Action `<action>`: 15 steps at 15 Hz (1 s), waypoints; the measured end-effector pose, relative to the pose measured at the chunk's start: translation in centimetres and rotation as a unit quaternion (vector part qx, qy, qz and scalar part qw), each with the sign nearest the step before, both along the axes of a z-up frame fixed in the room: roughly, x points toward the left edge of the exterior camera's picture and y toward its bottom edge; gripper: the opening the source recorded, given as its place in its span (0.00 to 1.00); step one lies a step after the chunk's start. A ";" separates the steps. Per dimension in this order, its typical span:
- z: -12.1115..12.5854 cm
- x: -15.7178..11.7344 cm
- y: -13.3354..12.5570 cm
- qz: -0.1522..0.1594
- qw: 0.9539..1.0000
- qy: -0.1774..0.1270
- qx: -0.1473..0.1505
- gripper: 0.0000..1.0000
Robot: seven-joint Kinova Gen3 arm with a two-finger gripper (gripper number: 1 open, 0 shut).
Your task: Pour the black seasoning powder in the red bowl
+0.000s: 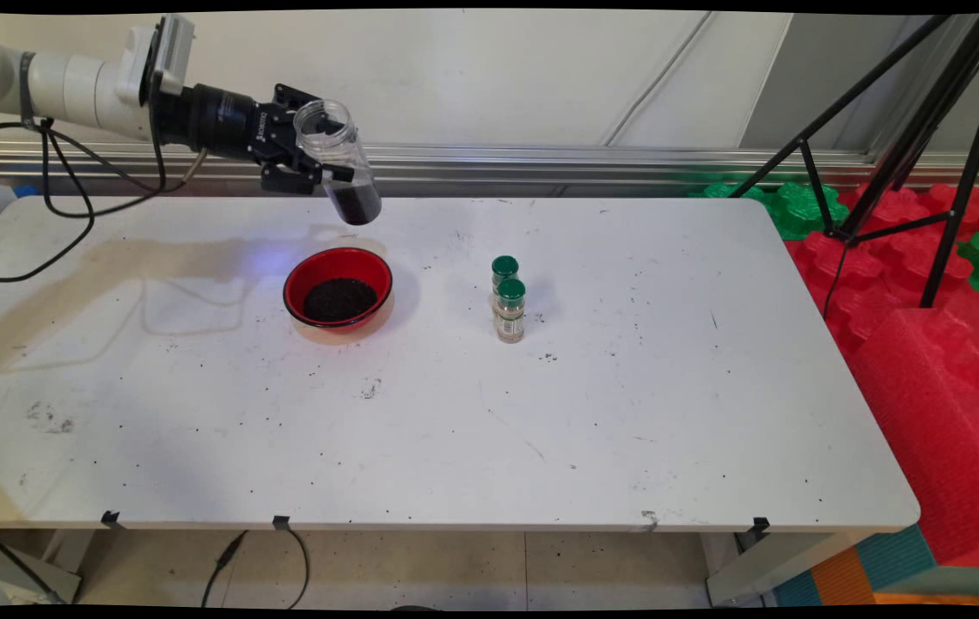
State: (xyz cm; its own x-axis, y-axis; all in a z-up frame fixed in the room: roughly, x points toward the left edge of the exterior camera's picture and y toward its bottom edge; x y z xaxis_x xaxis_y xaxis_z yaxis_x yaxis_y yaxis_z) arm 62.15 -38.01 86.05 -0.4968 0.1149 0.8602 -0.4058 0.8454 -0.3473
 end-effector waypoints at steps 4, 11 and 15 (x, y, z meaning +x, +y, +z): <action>1.2 -0.7 -0.6 0.020 0.997 0.049 0.060 0.00; 2.8 -3.1 -2.3 0.050 0.984 0.109 0.132 0.00; 2.9 -4.8 -3.5 0.062 0.977 0.128 0.159 0.00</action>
State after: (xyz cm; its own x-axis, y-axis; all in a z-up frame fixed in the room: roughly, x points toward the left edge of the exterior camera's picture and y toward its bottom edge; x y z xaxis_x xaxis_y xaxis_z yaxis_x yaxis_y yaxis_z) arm 57.33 -41.52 88.93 -0.2534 -0.2254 0.9407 -0.5506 0.8332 0.0513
